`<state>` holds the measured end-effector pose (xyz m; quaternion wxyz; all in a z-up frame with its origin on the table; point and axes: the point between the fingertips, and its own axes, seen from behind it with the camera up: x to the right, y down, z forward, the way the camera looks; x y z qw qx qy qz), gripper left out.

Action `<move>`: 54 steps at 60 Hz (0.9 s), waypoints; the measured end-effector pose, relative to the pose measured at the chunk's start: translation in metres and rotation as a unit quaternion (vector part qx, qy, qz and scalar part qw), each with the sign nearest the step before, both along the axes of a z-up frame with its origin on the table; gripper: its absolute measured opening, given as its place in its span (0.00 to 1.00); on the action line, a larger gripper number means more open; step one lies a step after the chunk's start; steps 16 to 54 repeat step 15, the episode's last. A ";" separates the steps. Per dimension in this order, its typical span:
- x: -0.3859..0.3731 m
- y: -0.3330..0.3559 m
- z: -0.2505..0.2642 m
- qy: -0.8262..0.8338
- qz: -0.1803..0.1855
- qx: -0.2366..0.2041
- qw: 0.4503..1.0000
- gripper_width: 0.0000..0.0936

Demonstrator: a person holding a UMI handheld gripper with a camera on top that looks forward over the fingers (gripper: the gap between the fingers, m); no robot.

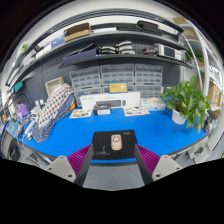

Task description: Arrange mouse

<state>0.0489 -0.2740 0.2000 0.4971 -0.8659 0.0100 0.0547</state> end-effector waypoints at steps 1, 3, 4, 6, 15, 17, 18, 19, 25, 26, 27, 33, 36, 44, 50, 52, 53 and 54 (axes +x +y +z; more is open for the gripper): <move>0.000 -0.002 0.001 0.000 0.000 0.001 1.000 0.89; 0.000 -0.006 0.002 0.000 0.000 0.003 1.000 0.89; 0.000 -0.008 0.002 -0.001 0.001 0.004 1.000 0.89; 0.000 -0.012 0.003 -0.001 0.001 0.005 1.000 0.89; 0.000 -0.025 0.004 -0.007 0.006 0.007 1.000 0.89; 0.000 -0.025 0.004 -0.007 0.006 0.007 1.000 0.89; 0.000 -0.025 0.004 -0.007 0.006 0.007 1.000 0.89; 0.000 -0.025 0.004 -0.007 0.006 0.007 1.000 0.89; 0.000 -0.025 0.004 -0.007 0.006 0.007 1.000 0.89; 0.000 -0.025 0.004 -0.007 0.006 0.007 1.000 0.89; 0.000 -0.025 0.004 -0.007 0.006 0.007 1.000 0.89; 0.000 -0.025 0.004 -0.007 0.006 0.007 1.000 0.89; 0.000 -0.025 0.004 -0.007 0.006 0.007 1.000 0.89; 0.000 -0.025 0.004 -0.007 0.006 0.007 1.000 0.89; 0.000 -0.025 0.004 -0.007 0.006 0.007 1.000 0.89; 0.000 -0.025 0.004 -0.007 0.006 0.007 1.000 0.89; 0.000 -0.025 0.004 -0.007 0.006 0.007 1.000 0.89; 0.000 -0.025 0.004 -0.007 0.006 0.007 1.000 0.89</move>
